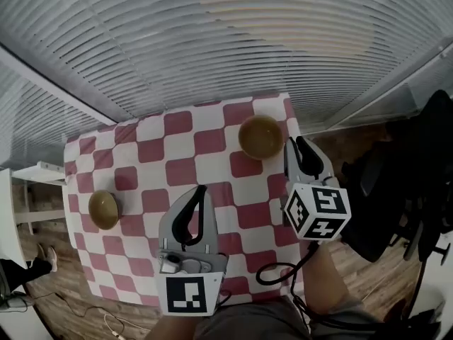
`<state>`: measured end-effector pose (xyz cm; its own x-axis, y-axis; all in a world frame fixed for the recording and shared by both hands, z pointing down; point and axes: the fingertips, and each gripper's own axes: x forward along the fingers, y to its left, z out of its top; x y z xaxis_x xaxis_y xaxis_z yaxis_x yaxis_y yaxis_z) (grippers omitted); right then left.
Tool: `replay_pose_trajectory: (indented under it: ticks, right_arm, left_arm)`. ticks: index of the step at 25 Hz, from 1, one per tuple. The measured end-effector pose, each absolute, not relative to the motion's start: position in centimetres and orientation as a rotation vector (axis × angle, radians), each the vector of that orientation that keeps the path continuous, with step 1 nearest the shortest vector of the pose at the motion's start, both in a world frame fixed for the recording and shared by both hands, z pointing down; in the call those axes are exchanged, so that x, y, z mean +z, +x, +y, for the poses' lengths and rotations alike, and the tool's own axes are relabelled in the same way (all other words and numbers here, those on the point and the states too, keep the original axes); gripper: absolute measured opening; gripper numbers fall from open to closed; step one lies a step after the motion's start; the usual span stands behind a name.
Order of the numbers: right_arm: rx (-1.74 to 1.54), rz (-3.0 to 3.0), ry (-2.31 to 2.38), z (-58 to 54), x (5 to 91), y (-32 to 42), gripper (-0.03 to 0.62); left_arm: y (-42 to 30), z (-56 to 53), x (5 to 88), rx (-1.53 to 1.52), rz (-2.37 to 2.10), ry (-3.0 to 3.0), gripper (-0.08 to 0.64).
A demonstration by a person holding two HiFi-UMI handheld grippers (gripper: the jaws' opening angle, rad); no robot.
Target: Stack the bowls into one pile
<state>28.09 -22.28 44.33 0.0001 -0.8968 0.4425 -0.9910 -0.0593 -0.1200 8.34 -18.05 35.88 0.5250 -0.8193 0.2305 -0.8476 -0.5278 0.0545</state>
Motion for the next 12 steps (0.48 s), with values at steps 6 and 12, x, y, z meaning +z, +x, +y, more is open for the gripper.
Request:
replay_pose_trajectory:
  ticks: [6, 12]
  right_arm:
    - [0.728, -1.950, 2.008, -23.6, 49.6, 28.1, 0.162]
    - [0.805, -1.891, 2.004, -23.9, 52.1, 28.3, 0.125]
  left_arm:
    - [8.7, -17.5, 41.4, 0.328, -1.383, 2.501, 0.000]
    - [8.0, -17.1, 43.0, 0.355, -1.377, 2.456, 0.000]
